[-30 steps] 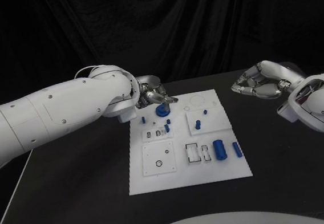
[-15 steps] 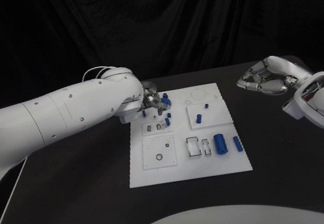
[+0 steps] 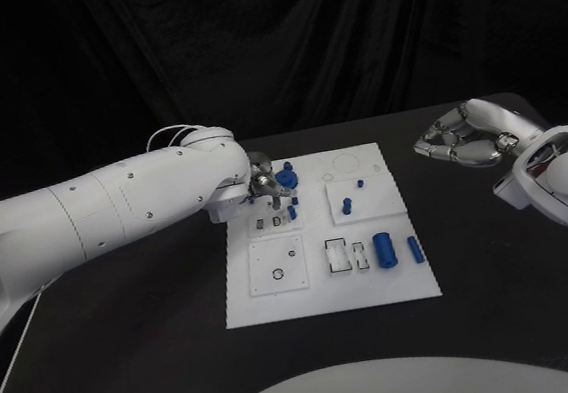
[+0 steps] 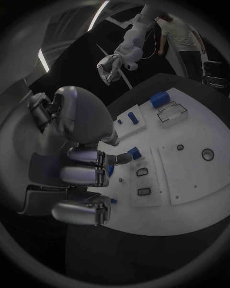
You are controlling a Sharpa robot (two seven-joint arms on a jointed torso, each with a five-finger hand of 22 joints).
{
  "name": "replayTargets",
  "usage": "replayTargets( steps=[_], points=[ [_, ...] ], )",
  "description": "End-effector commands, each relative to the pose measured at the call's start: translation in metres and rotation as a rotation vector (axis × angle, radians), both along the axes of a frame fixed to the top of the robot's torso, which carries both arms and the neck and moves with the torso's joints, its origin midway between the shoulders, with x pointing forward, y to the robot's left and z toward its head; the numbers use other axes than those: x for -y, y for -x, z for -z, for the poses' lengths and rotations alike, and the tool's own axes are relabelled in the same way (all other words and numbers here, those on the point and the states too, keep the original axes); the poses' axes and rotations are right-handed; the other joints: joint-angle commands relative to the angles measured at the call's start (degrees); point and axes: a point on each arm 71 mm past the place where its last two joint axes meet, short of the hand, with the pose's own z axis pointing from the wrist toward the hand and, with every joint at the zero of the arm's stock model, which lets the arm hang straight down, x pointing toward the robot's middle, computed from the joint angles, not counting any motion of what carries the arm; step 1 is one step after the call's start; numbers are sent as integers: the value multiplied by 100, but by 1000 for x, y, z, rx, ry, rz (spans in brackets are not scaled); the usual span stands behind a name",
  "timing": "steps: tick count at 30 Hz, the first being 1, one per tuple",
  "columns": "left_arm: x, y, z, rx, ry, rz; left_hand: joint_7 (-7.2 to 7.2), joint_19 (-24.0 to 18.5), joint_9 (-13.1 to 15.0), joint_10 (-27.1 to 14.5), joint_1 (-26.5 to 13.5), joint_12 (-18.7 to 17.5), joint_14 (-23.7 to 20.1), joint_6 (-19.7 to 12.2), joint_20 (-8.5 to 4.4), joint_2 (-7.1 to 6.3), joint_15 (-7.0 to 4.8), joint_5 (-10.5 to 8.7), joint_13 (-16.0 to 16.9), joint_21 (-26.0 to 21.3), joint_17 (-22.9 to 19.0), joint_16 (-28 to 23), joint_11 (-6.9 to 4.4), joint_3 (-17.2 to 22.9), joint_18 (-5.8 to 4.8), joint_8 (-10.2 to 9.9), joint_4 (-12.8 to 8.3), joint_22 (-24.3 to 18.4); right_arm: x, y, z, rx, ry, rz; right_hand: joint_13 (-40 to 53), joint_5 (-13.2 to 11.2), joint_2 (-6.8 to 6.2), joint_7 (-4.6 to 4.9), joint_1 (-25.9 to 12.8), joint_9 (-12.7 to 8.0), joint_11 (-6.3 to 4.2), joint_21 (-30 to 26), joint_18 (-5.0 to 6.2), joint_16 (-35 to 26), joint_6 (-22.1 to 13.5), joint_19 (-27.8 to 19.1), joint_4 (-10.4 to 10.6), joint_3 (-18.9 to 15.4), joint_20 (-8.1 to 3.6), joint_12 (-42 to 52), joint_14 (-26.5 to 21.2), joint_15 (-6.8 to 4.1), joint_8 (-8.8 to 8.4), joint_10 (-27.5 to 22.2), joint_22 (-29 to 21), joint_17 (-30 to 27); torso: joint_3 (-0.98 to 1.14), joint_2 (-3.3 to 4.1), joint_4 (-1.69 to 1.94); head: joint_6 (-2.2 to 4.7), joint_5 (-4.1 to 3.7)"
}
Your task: Assemble the parts on the task board
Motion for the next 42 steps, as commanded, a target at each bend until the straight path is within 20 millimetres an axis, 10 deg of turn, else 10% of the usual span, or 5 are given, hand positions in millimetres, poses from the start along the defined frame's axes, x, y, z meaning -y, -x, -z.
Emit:
replayTargets(
  steps=[1, 18, 42],
  points=[
    [4, 0, 1, 16, 30, 15, 11, 233, 9, 596, -25, 20, 595, -16, -27, 4, -38, 40, 1506, -22, 1507, -6, -26, -17, 50, -42, -20, 982, 1, 0, 1, 1, 17, 16, 1, 22, -44, -3, -6, 9, -82, -33, 53, -18, -28, 23, -1, 27, 8, 28, 191, -32, -35, 105, 222, 119, 17, -3, -19, 0, 17],
    [5, -2, 10, 40, 77, 12, 76, 107, 37, 596, 104, 20, 595, -36, 15, -2, 13, 105, 1506, -112, 1507, -6, 33, -23, 93, -474, -109, 804, -1, 1, 2, 0, 24, 5, -3, 77, -48, 2, 24, 15, -80, -41, 54, -32, -35, 28, -13, 64, 8, 23, 192, -30, -50, 109, 223, 105, 18, -41, 3, 0, -24],
    [2, 0, 28, 5, 62, 0, 77, 81, 77, 596, 193, 20, 595, 19, 24, -2, 17, 160, 1506, -133, 1507, -6, 36, 12, 103, -561, -190, 767, -4, 2, 3, 14, 20, -15, 4, 134, -58, 4, 43, 24, -78, -34, 52, -22, -28, 38, -22, 92, 9, 27, 199, -29, -55, 119, 231, 113, 3, -68, 1, 0, -25]
  ],
)
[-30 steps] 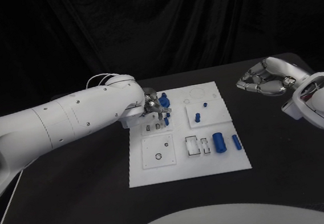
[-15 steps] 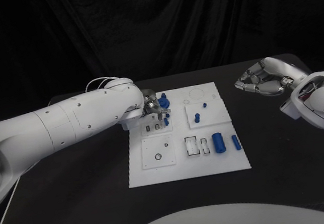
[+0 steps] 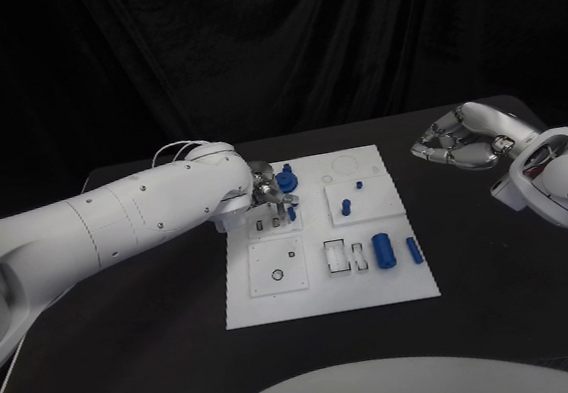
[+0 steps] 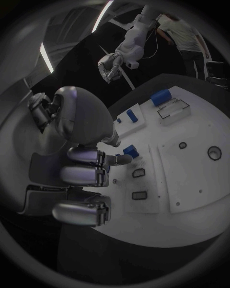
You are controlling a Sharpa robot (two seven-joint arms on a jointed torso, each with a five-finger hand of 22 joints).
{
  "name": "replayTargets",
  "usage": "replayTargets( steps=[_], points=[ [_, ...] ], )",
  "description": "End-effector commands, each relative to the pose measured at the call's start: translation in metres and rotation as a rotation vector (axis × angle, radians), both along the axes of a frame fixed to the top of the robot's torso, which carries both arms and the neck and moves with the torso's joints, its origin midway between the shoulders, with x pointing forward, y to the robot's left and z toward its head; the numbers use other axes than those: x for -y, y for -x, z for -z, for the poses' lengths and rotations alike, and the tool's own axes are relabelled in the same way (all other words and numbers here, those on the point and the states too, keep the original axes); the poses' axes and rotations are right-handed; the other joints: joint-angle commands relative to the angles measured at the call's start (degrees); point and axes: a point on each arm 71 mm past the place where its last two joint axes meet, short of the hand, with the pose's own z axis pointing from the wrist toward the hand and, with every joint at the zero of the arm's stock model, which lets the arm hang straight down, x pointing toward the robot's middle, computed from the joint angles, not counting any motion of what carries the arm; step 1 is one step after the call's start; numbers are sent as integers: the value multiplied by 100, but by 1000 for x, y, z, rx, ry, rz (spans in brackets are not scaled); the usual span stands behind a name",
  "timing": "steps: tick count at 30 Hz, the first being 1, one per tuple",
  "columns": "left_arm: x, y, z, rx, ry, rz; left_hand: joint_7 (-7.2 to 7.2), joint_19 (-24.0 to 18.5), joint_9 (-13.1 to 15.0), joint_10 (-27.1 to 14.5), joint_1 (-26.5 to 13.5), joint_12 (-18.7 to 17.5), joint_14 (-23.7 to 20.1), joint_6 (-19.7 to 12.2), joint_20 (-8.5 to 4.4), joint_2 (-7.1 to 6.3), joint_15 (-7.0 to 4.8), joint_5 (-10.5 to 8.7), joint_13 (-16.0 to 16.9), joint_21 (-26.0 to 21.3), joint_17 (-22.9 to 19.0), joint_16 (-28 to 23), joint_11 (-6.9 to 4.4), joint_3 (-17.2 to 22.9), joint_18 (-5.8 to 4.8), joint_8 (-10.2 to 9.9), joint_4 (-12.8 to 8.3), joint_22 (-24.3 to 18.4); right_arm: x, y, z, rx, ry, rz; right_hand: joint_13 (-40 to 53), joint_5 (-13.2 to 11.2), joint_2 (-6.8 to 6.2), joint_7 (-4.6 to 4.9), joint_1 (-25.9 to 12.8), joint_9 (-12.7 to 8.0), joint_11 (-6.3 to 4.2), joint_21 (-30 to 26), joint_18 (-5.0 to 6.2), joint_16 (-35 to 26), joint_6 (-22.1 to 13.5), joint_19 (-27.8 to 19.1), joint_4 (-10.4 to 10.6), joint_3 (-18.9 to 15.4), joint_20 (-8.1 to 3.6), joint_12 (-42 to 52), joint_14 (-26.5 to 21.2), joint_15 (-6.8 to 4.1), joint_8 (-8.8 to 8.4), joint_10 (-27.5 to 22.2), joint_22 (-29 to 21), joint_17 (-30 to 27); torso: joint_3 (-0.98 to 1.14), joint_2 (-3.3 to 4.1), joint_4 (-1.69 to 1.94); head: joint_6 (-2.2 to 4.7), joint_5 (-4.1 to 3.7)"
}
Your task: Assemble the parts on the task board
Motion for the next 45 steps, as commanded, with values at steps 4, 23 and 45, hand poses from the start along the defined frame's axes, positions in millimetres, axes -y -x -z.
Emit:
replayTargets(
  steps=[4, 23, 45],
  points=[
    [2, 1, 5, -4, 16, 14, 15, 79, 10, 595, 45, 20, 595, 39, 23, 3, 16, 24, 1507, -39, 1508, -6, 34, -6, 103, -41, -29, 765, 0, 1, 1, 7, 3, 0, 0, 22, -28, 5, 13, 10, -69, -23, 54, -22, -30, 35, 3, 39, 9, 27, 199, -31, -34, 110, 224, 113, 7, -17, -2, 0, -7],
    [8, 2, 11, -3, 42, 32, 43, 10, 18, 595, 60, 20, 595, 2, 34, 9, 30, 36, 1507, -89, 1508, -6, 55, 6, 126, -189, -55, 667, 0, 0, 4, -6, 8, 3, -13, 32, -24, 7, 15, 13, -67, -32, 55, -41, -30, 34, 5, 51, 9, 16, 196, -30, -37, 102, 221, 96, 2, -20, -7, 0, -19],
    [6, 3, 15, -32, 22, 37, 42, 2, 126, 595, 342, 20, 595, 93, 49, -56, 39, 255, 1507, -124, 1508, -6, 59, 272, 132, -556, -494, 652, 0, -1, 8, -32, 17, 10, -51, 76, -52, 17, 83, 24, -61, -94, 66, -81, -50, 16, -50, 112, 12, -23, 186, -26, -61, 70, 198, 62, 9, -30, -8, 0, -23]
  ],
)
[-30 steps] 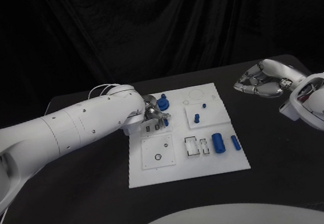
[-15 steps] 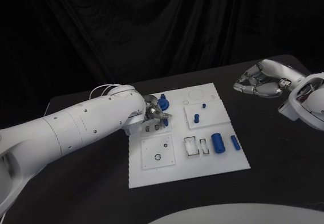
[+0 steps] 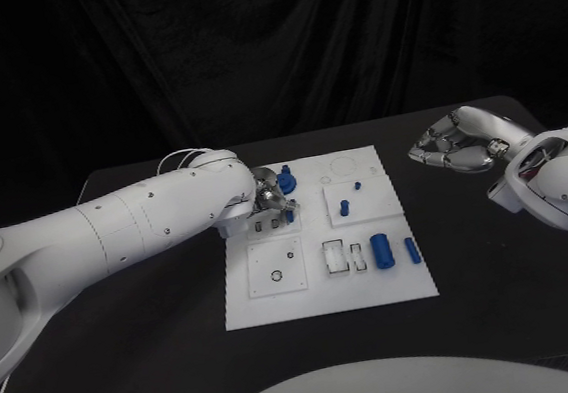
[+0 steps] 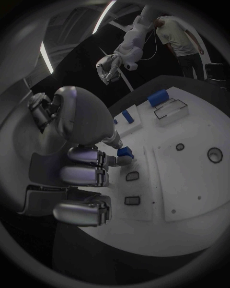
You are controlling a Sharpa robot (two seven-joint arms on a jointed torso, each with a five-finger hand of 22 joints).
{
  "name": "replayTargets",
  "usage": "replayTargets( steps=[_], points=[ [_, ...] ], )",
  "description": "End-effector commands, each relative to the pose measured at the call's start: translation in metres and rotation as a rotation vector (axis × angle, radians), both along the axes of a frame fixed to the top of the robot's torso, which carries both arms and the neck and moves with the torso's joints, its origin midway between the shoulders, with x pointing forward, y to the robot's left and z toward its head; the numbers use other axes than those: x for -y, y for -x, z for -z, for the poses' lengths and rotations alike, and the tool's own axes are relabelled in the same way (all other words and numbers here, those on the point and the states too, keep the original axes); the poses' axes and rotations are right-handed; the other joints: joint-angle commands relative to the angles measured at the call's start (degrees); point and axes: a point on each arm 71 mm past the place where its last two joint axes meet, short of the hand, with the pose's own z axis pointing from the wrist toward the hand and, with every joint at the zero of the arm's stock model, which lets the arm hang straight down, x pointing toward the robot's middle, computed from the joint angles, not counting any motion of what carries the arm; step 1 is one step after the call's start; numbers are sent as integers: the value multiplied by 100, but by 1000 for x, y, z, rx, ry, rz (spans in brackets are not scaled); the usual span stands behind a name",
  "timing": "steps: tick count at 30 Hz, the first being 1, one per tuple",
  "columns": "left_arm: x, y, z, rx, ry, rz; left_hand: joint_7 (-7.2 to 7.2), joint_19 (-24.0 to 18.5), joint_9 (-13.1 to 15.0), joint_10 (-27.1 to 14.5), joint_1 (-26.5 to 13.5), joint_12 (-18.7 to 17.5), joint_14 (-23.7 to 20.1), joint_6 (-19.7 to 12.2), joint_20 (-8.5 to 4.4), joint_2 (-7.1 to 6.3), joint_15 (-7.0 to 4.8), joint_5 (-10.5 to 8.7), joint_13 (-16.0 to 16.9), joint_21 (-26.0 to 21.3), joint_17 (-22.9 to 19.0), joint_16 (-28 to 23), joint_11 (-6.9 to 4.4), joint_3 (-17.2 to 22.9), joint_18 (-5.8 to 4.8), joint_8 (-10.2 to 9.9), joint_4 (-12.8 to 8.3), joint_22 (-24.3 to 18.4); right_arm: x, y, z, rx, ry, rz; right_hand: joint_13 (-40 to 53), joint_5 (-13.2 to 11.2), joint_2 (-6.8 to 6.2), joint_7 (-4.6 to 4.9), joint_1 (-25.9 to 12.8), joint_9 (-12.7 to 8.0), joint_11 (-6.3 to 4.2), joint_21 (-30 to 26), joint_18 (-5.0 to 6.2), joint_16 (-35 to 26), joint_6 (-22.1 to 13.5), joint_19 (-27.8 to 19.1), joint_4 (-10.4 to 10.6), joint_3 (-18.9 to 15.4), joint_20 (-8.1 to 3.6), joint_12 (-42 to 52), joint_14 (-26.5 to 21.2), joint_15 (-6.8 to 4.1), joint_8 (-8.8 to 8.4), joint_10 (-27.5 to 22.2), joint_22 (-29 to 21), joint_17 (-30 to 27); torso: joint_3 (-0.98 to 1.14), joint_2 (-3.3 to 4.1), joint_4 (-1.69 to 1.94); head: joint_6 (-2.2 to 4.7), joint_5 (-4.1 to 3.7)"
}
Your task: Assemble the parts on the task board
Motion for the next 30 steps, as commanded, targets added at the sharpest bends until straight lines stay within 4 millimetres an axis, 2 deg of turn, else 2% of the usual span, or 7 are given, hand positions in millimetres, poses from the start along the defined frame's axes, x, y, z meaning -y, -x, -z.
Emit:
replayTargets(
  steps=[1, 11, 13, 14, 17, 22, 30],
  points=[
    [2, 2, 2, -16, 1, 18, 2, 2, 11, 599, 62, 20, 595, 52, 48, -18, 38, 21, 1507, -34, 1509, -6, 23, 3, 83, -26, -34, 648, 1, 0, 3, -17, 10, 10, -16, 41, -12, 0, 43, 8, -57, -54, 68, -40, -34, 11, -5, 36, 12, -21, 179, -30, -43, 63, 194, 54, 2, -5, 1, 0, -1],
    [1, 2, 3, -20, 0, 20, -2, 5, 40, 599, 86, 20, 595, 75, 48, -46, 37, 33, 1507, -38, 1509, -6, 21, 69, 82, -89, -125, 651, 1, -1, 4, -23, 13, 13, -27, 95, -31, 10, 76, 15, -49, -79, 71, -54, -47, 4, -38, 76, 17, -36, 174, -23, -59, 50, 188, 42, 1, -3, -7, 0, 9],
    [0, 2, 3, -21, 0, 20, -7, 7, 64, 599, 111, 20, 595, 96, 44, -58, 34, 129, 1507, -41, 1509, -6, 17, 144, 83, -134, -204, 653, 1, -1, 4, -24, 13, 14, -28, 106, -35, 12, 83, 16, -48, -78, 71, -56, -48, 5, -45, 85, 18, -38, 173, -21, -62, 49, 190, 41, 1, -3, -5, 0, 11],
    [0, 2, 3, -21, 0, 20, -12, 11, 87, 599, 140, 20, 595, 111, 38, -75, 29, 282, 1507, -41, 1509, -6, 14, 231, 82, -175, -286, 660, 1, -1, 4, -25, 13, 14, -29, 116, -37, 14, 91, 18, -47, -85, 72, -58, -49, 3, -53, 93, 19, -39, 173, -21, -64, 48, 188, 39, 1, -3, -5, 0, 12],
    [-1, 2, 3, -22, -1, 19, -19, 18, 122, 599, 159, 20, 595, 135, 34, -108, 24, 399, 1507, -42, 1509, -6, 6, 376, 80, -236, -404, 670, 1, -1, 4, -27, 14, 14, -28, 125, -40, 15, 97, 19, -46, -85, 72, -59, -51, 3, -60, 100, 19, -39, 173, -20, -66, 48, 189, 38, 0, -4, -2, 0, 15],
    [-3, 2, 3, -19, 2, 16, -22, 23, 206, 599, 141, 20, 595, 191, 24, -200, 16, 708, 1507, -49, 1509, -6, 0, 765, 80, -351, -650, 677, 1, 0, 5, -31, 15, 14, -34, 145, -45, 19, 111, 23, -43, -94, 73, -62, -52, 1, -75, 119, 21, -45, 172, -18, -70, 43, 187, 36, 2, -4, -5, 0, 21],
    [-6, 1, 3, -11, 8, 9, -7, 28, 354, 599, -52, 20, 595, 276, 28, -365, 20, 1090, 1507, -61, 1509, -6, 6, 1436, 79, -508, -973, 690, 1, 0, 7, -37, 17, 15, -37, 153, -48, 21, 119, 25, -42, -96, 73, -69, -55, 1, -84, 128, 22, -48, 170, -17, -73, 41, 188, 30, -5, -4, -3, 0, 33]
  ],
)
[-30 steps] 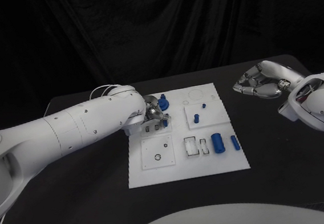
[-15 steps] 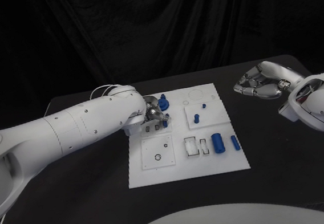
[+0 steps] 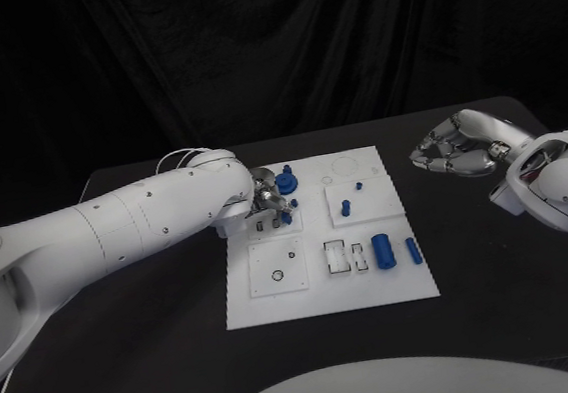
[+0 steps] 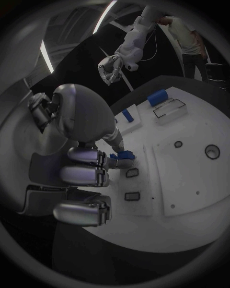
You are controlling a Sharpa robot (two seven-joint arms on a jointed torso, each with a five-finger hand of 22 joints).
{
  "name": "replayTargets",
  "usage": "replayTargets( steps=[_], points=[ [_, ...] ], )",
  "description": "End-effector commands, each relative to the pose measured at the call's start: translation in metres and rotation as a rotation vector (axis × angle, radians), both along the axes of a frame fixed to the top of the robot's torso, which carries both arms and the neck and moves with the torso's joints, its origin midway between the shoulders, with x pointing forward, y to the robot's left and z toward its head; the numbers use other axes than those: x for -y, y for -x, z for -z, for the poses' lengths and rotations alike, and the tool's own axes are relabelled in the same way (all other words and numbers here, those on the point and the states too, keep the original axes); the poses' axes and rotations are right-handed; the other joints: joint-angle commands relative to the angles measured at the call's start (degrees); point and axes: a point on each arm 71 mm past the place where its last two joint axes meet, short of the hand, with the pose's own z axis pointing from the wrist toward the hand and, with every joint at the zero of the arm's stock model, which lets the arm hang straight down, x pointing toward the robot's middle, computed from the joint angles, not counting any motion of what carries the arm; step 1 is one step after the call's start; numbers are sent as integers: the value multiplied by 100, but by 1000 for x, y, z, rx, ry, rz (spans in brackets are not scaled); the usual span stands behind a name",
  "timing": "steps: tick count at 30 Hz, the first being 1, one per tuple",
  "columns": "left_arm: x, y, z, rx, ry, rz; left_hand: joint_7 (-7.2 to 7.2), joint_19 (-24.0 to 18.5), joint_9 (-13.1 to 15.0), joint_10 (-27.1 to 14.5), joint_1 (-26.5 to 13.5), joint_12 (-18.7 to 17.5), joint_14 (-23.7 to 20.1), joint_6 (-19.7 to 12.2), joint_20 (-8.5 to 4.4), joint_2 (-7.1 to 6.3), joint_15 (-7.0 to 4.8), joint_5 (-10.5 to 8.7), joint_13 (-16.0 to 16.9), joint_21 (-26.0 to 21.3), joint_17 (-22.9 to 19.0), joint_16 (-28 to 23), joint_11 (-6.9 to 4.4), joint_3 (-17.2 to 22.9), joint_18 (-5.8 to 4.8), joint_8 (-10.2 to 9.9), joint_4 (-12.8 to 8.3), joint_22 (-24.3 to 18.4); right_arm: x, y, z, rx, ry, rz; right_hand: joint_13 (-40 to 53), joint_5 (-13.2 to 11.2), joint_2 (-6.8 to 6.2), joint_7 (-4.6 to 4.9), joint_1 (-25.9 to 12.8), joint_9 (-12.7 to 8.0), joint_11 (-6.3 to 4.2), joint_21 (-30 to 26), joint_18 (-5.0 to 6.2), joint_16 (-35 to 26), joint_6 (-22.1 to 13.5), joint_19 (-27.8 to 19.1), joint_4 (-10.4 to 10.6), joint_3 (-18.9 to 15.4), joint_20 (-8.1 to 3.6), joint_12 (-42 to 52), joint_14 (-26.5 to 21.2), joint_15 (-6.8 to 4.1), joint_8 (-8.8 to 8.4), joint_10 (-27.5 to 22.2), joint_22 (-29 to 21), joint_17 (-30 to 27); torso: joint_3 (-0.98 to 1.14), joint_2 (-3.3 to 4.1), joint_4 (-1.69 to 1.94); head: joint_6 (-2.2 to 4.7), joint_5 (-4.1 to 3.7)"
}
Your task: Assemble the parts on the task board
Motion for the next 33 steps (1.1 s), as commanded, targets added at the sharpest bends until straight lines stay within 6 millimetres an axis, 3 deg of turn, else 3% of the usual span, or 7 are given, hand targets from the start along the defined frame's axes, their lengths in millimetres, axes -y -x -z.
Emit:
replayTargets(
  steps=[1, 11, 33],
  points=[
    [0, 1, 2, -4, 8, 11, -18, 28, 20, 600, -54, 20, 595, 40, 28, -50, 20, 64, 1508, -31, 1509, -6, 7, 319, 81, -39, -256, 692, 1, 0, 2, -16, 10, 11, -7, 38, 49, 0, 23, 7, 8, -34, 74, -27, -34, 1, -8, 52, 22, -15, 170, -18, -29, -10, 189, 30, -6, 0, 3, 1, 0],
    [-5, 0, 0, 24, 22, -12, -17, 27, 109, 600, -205, 20, 595, 120, 31, -120, 21, 195, 1508, -42, 1509, -6, 7, 665, 83, -108, -417, 692, 2, 0, 3, -20, 12, 12, -6, 43, 45, 2, 29, 8, 10, -38, 74, -28, -37, 0, -15, 60, 22, -15, 170, -17, -31, -10, 188, 29, -4, -9, 11, 1, 9],
    [-38, -1, -5, 115, 42, -126, -55, 15, 170, 600, -430, 20, 595, 297, 2, -198, -14, 112, 1508, -69, 1509, -6, -30, 858, 93, -158, -463, 662, 6, 1, 5, -33, 17, 19, -15, 45, 40, 6, 33, 10, 13, -50, 76, -39, -41, -3, -22, 69, 23, -23, 167, -15, -36, -16, 184, 20, -8, -8, 19, 1, 28]
  ],
)
